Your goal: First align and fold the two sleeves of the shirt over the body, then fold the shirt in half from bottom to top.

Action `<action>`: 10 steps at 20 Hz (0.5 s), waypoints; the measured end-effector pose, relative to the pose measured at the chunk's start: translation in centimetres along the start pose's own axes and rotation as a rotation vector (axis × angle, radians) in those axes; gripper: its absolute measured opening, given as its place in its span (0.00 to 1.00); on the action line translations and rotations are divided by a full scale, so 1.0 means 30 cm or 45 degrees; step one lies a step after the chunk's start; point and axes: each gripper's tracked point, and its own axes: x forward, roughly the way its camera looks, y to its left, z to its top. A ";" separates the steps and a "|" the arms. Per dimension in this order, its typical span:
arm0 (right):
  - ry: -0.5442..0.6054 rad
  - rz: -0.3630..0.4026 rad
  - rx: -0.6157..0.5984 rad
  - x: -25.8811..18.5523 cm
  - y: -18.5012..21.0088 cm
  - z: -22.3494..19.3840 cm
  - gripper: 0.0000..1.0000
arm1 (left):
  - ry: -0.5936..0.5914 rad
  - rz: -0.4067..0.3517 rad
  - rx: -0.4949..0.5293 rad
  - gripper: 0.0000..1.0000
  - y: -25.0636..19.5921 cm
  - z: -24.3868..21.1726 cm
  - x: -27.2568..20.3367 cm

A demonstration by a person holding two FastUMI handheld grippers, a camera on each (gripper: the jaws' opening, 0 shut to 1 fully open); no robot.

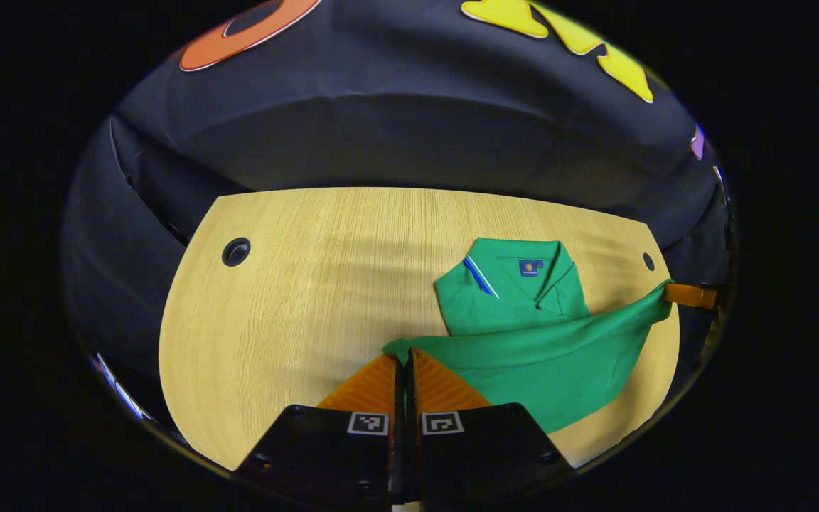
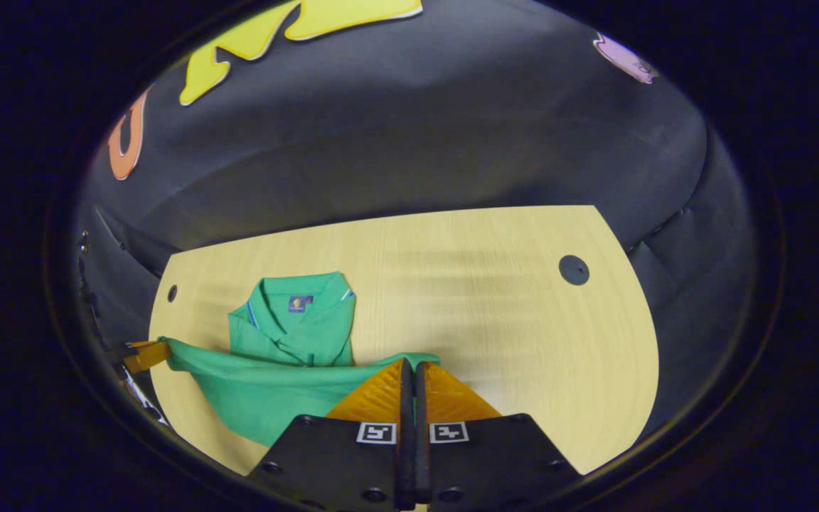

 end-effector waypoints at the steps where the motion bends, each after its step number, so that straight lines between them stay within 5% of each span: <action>1: -0.007 0.006 -0.002 0.027 0.001 0.011 0.02 | -0.008 -0.001 0.014 0.03 -0.007 0.012 0.026; 10: -0.012 -0.013 0.040 0.313 -0.035 0.099 0.02 | -0.062 0.049 0.109 0.03 -0.007 0.093 0.239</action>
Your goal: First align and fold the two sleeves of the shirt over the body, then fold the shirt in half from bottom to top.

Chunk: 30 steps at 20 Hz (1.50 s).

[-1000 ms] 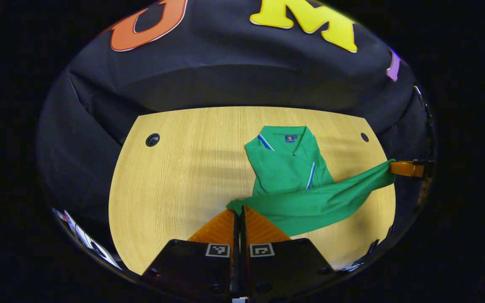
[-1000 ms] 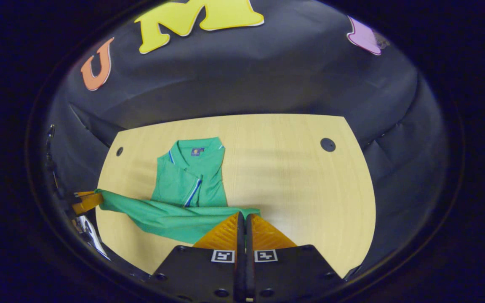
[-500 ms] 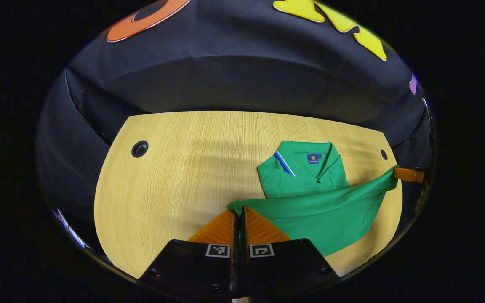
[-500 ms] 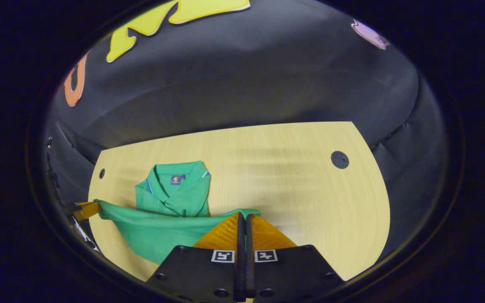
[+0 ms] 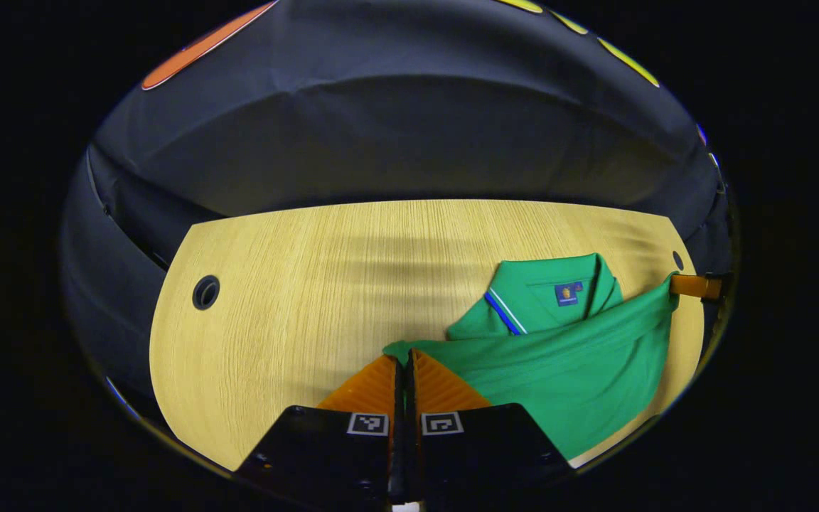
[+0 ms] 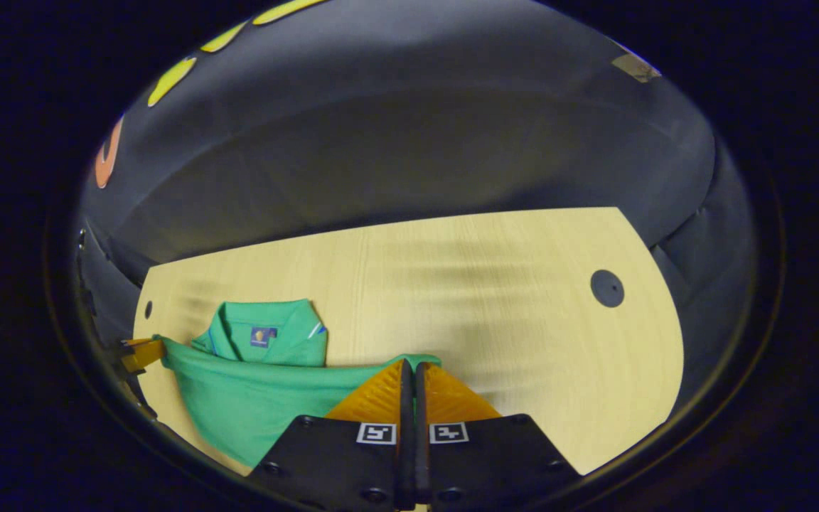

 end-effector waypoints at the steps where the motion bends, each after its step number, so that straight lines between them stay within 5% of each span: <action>1: 0.012 0.005 0.011 0.024 -0.004 -0.007 0.02 | -0.001 0.007 -0.002 0.03 0.001 -0.004 0.014; 13: 0.030 0.046 0.056 0.088 -0.001 -0.013 0.08 | -0.006 0.061 0.000 0.05 0.007 -0.017 0.102; 14: 0.019 0.060 0.069 0.076 0.001 -0.003 0.10 | -0.003 0.076 0.009 0.11 0.015 -0.019 0.102; 16: -0.029 0.059 0.082 0.030 -0.010 0.032 0.35 | -0.001 0.092 -0.008 0.42 0.020 -0.022 0.085; 17: -0.054 0.052 0.079 0.006 -0.020 0.049 0.37 | 0.006 0.082 -0.033 0.58 0.017 -0.027 0.064; 19: -0.101 0.017 0.066 -0.058 -0.045 0.080 0.65 | 0.004 0.057 -0.119 0.90 0.013 -0.038 0.021; 20: -0.127 0.008 0.058 -0.099 -0.052 0.098 0.78 | -0.012 0.035 -0.170 0.97 0.005 -0.033 -0.011; 24: -0.244 0.007 0.038 -0.324 -0.063 0.155 0.96 | -0.175 0.004 -0.270 0.98 0.017 0.056 -0.223; 30: -0.561 -0.043 -0.126 -0.823 -0.051 0.234 0.93 | -0.517 0.098 -0.133 0.97 0.061 0.204 -0.723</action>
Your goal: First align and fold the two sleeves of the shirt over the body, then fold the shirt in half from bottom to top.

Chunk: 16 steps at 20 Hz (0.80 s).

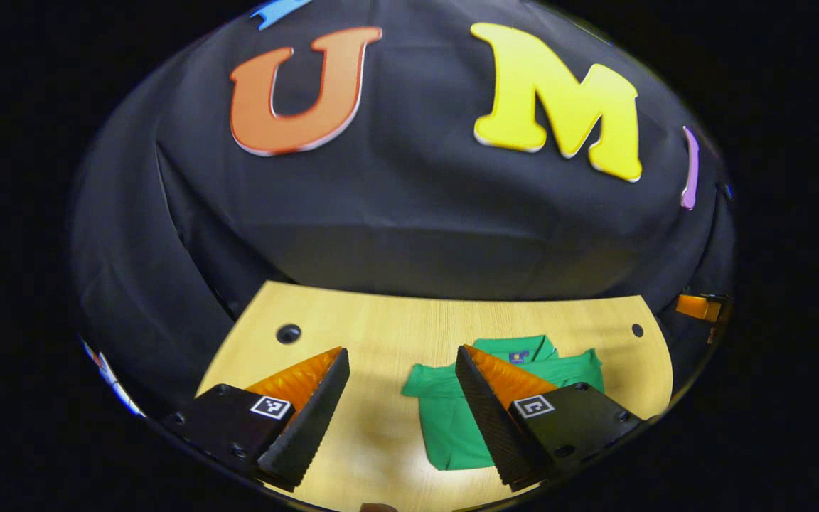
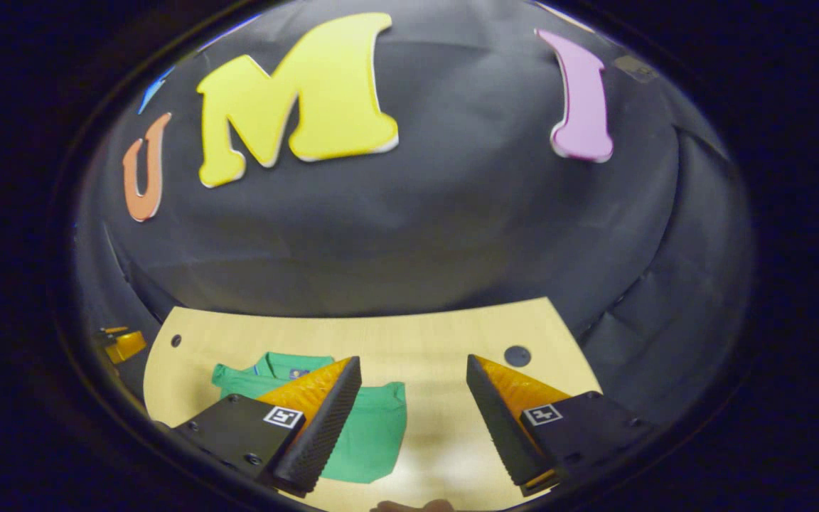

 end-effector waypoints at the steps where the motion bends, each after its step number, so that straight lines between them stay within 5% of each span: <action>1: -0.050 0.003 -0.032 -0.076 0.009 0.033 0.96 | -0.054 0.007 0.019 0.97 -0.017 0.033 -0.058; 8: -0.302 0.015 -0.101 -0.553 0.110 0.104 0.93 | -0.372 -0.017 -0.025 0.97 -0.026 0.190 -0.552; 16: -0.443 0.125 -0.191 -0.889 0.281 0.000 0.94 | -0.430 -0.007 -0.054 0.97 -0.081 0.028 -0.874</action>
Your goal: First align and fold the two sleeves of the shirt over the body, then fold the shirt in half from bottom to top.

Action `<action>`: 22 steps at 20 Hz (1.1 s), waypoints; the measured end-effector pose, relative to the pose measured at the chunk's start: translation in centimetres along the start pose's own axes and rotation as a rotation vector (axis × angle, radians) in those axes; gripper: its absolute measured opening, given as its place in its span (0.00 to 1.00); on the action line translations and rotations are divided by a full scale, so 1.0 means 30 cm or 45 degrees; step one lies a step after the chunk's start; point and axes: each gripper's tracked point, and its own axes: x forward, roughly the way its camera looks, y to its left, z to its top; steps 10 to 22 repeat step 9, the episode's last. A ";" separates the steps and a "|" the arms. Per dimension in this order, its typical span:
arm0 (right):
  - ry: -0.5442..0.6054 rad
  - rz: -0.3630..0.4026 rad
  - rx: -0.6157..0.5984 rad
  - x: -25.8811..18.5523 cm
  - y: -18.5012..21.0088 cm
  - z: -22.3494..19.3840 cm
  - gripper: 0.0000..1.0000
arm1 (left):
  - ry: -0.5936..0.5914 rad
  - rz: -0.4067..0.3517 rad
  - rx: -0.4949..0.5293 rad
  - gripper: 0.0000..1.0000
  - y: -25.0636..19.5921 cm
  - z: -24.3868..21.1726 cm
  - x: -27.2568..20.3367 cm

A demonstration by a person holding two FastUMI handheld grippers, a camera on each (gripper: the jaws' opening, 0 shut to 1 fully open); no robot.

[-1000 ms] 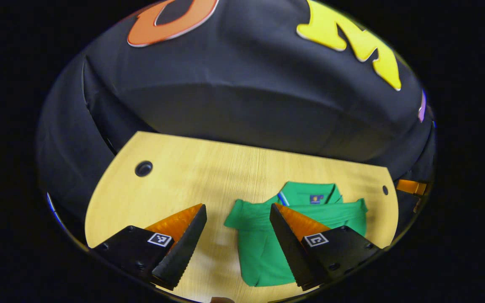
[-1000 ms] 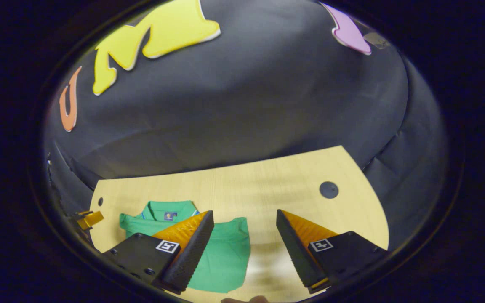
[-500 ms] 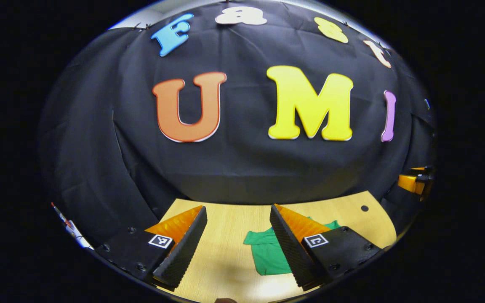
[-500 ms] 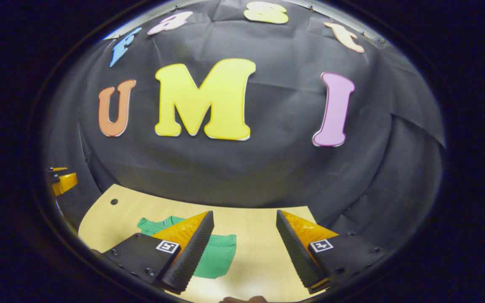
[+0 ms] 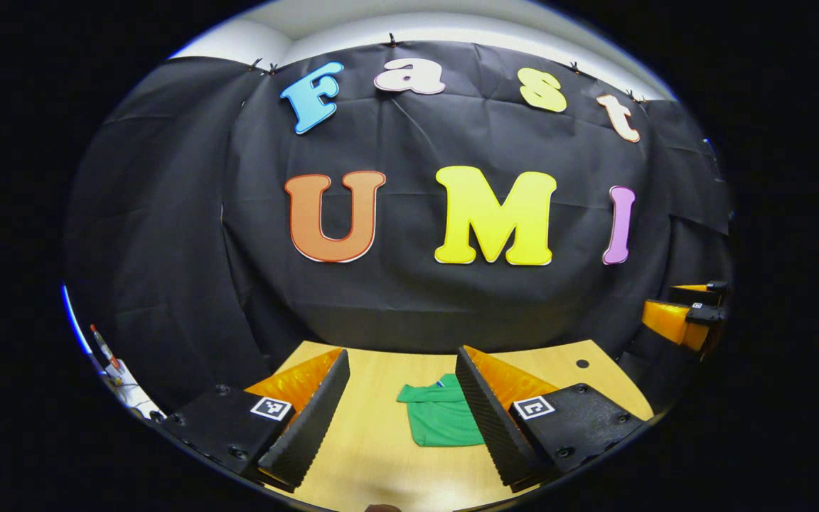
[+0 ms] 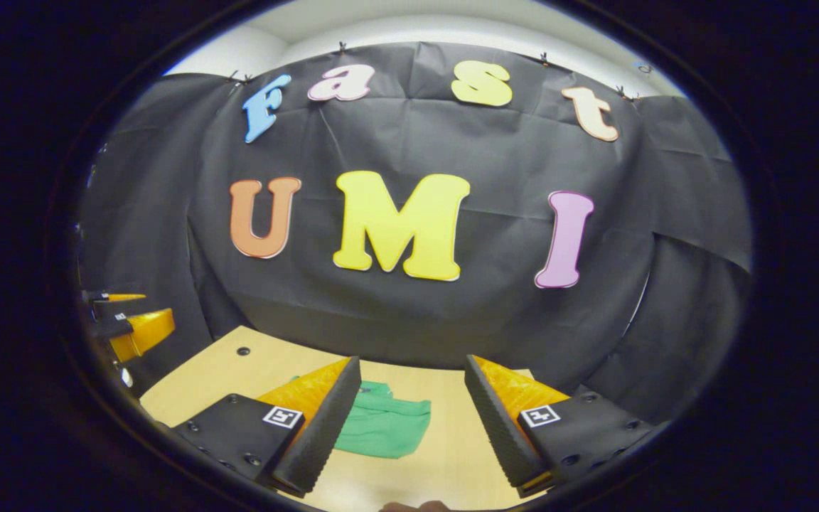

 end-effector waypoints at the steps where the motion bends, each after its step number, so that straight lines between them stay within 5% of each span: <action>1: -0.024 0.003 -0.009 -0.031 0.012 0.001 0.95 | 0.001 0.020 -0.017 0.97 0.004 -0.017 -0.038; 4: -0.105 0.021 -0.057 -0.099 0.040 -0.015 0.94 | -0.040 0.037 -0.039 0.98 -0.016 -0.021 -0.123; 8: -0.034 0.112 -0.053 -0.148 0.115 -0.102 0.94 | -0.049 -0.012 -0.008 0.97 -0.065 -0.027 -0.145; 22: -0.020 0.110 -0.055 -0.141 0.119 -0.108 0.94 | -0.047 -0.026 -0.004 0.97 -0.075 -0.024 -0.140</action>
